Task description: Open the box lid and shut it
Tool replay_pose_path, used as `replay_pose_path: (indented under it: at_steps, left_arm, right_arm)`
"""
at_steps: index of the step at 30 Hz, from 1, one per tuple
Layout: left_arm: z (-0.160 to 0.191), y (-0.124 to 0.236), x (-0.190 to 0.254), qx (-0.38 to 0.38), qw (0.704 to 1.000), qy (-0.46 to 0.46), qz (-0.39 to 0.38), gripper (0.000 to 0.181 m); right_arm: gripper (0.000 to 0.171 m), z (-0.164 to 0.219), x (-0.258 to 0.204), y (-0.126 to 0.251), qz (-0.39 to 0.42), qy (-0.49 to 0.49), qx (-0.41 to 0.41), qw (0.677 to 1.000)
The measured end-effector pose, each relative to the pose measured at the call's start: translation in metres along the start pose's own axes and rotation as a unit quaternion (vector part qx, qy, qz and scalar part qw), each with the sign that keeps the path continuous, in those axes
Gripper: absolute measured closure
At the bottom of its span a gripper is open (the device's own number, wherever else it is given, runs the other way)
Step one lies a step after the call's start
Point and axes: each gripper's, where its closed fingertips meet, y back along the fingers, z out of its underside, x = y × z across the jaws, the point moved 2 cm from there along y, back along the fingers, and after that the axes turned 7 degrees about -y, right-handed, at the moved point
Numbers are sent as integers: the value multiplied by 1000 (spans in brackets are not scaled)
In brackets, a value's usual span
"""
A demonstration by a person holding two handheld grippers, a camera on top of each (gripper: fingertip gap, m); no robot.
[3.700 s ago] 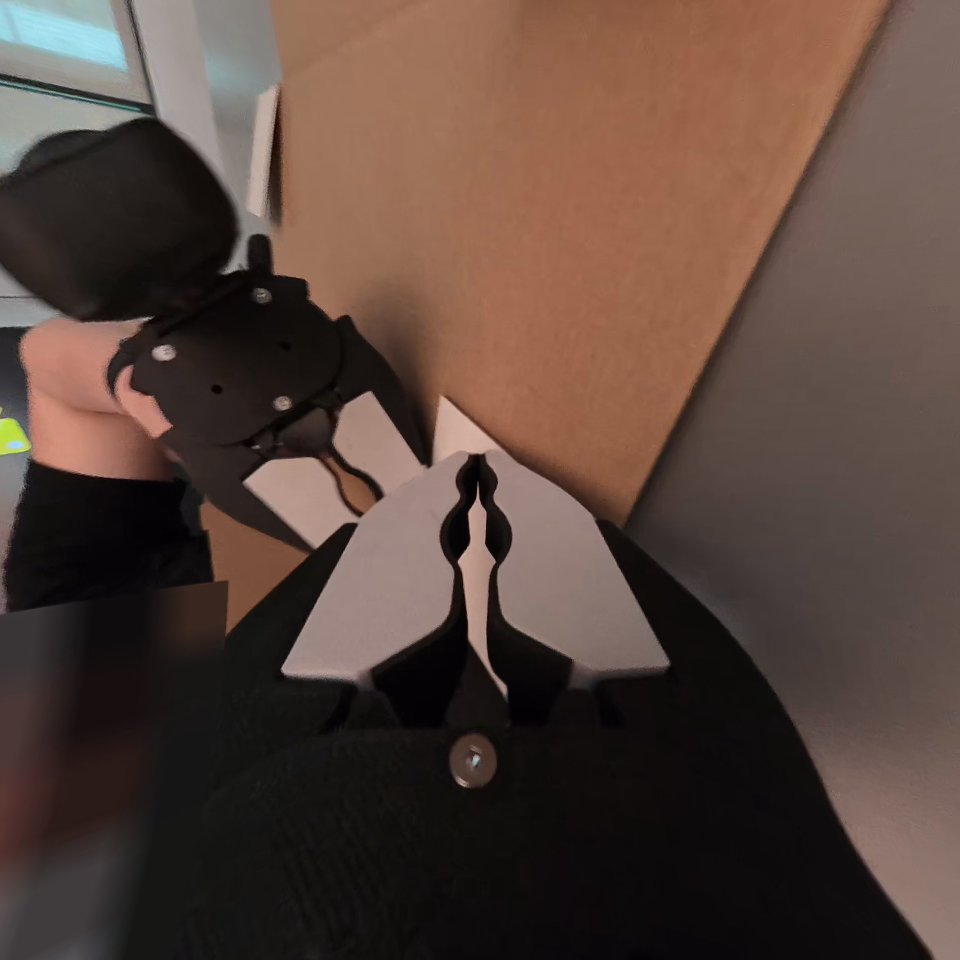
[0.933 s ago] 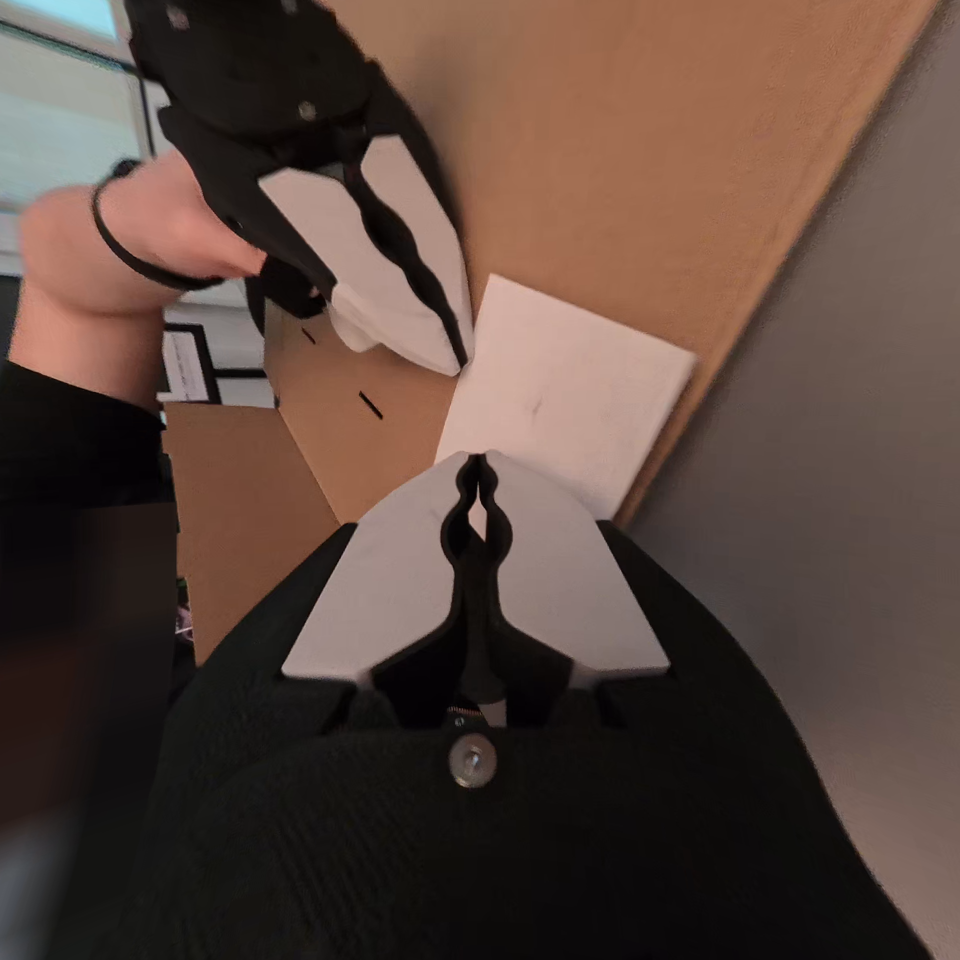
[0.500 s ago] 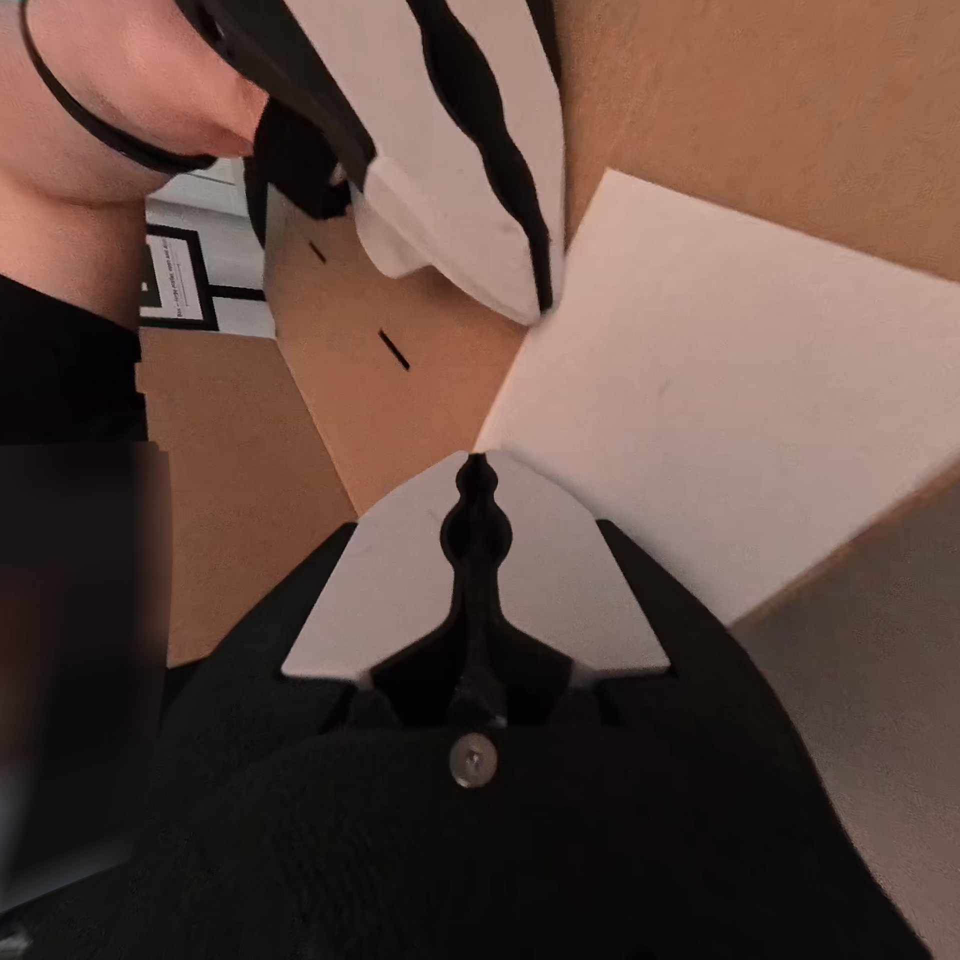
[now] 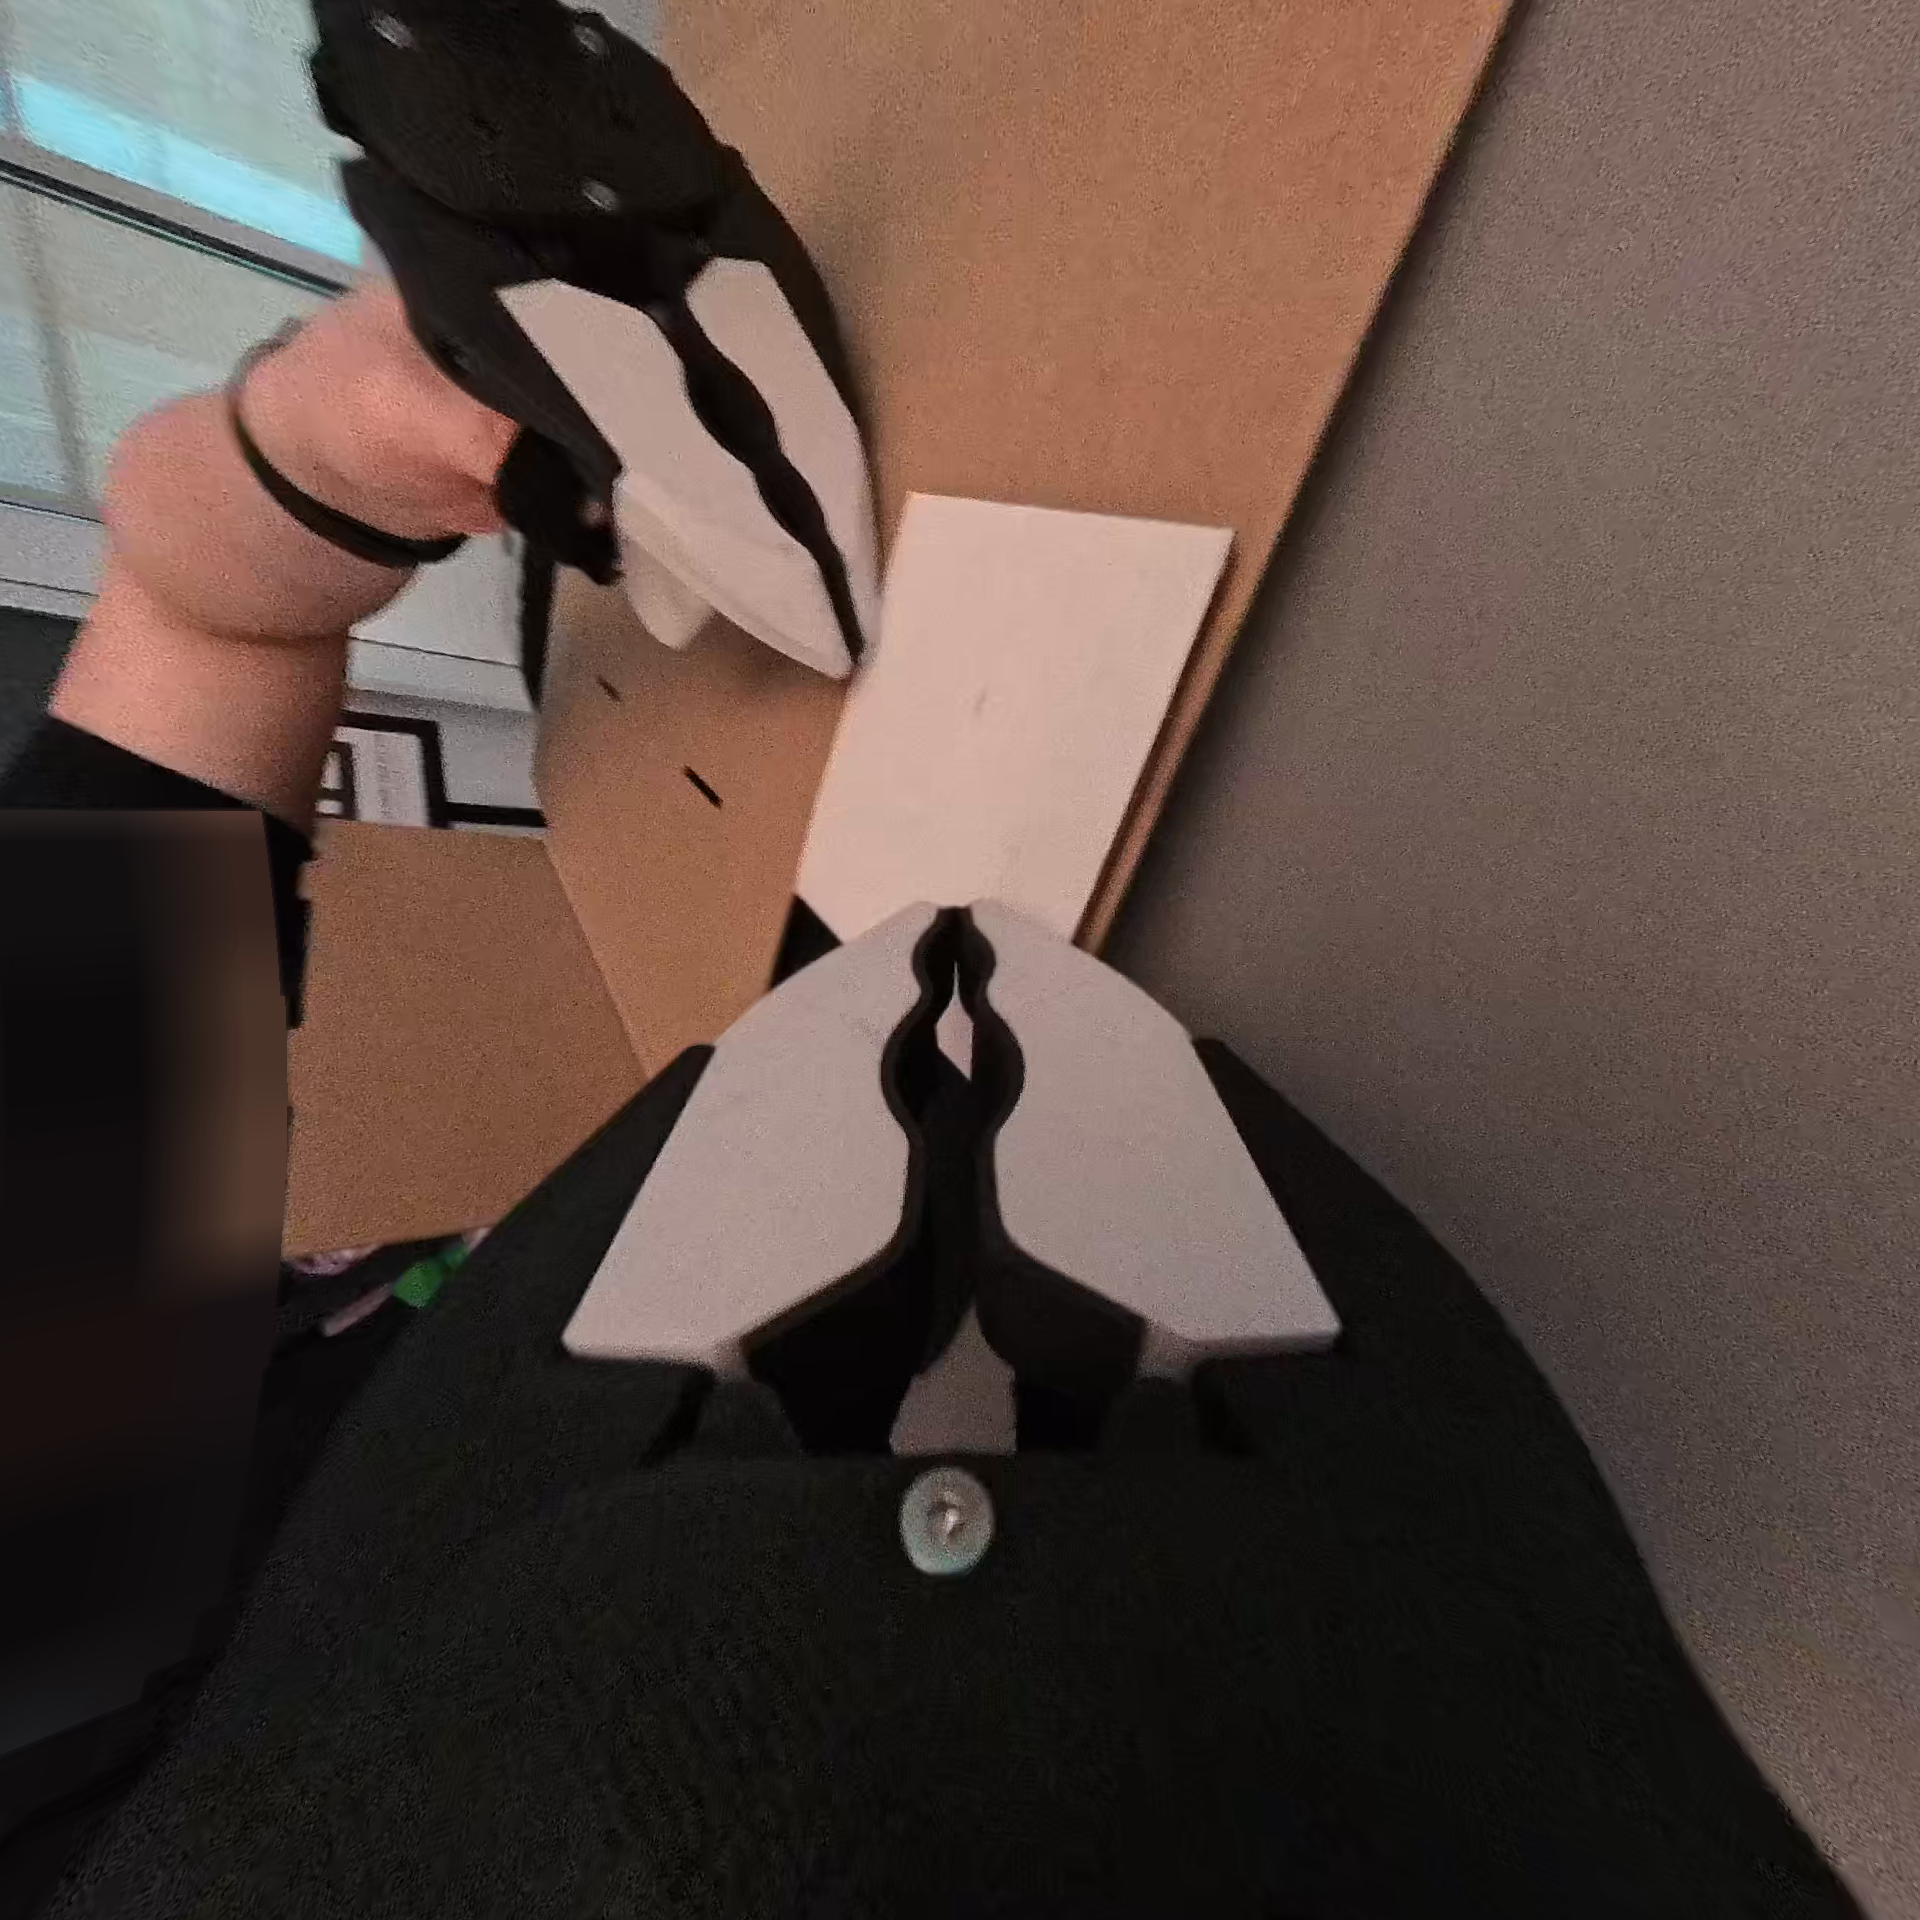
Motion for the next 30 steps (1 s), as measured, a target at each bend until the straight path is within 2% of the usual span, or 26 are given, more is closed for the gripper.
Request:
replay_pose_path:
  at_steps: [2, 4, 6, 8, 10, 12, 13, 16, 20, 22, 25, 27, 30]
  left_arm:
    - [-1, 0, 0, 1, 1000, -4, -3, 181]
    - [-3, 1, 3, 10, 1000, -12, 4, 181]
    - [-12, 14, 18, 51, 998, -36, 31, 181]
    - [-18, 46, 47, 98, 990, -72, 75, 181]
    - [-6, 91, 80, 126, 977, -138, 104, 181]
    - [29, 134, 92, 125, 968, -209, 60, 176]
    - [51, 153, 89, 123, 963, -241, 7, 167]
    - [131, 205, 75, 122, 931, -312, -142, 160]
    - [240, 250, 61, 157, 897, -312, -272, 148]
    - [286, 252, 55, 165, 888, -304, -304, 132]
    - [336, 234, 45, 142, 866, -323, -354, 115]
    - [359, 218, 39, 104, 841, -354, -396, 104]
    - [379, 202, 29, 55, 798, -400, -446, 96]
  right_arm:
    - [170, -7, -14, 0, -20, 24, 20, 999]
    - [171, -11, 0, -7, 69, 49, 22, 996]
    - [170, -10, -1, -12, 51, 26, 13, 998]
    - [170, -9, 0, -10, 45, 15, 11, 999]
    - [170, -8, -1, -10, 55, 26, 11, 998]
    - [171, -8, -3, -8, 63, 33, 10, 997]
    - [171, -8, -3, -8, 68, 38, 8, 997]
    - [171, -10, -13, -12, 54, 60, 5, 997]
    - [171, -24, -67, -25, -4, 134, 7, 991]
    - [171, -32, -101, -41, 9, 218, 6, 976]
    - [171, -44, -152, -78, 15, 348, 6, 937]
    - [171, -43, -185, -106, -14, 404, -14, 914]
    - [171, -33, -227, -156, -55, 460, -66, 884]
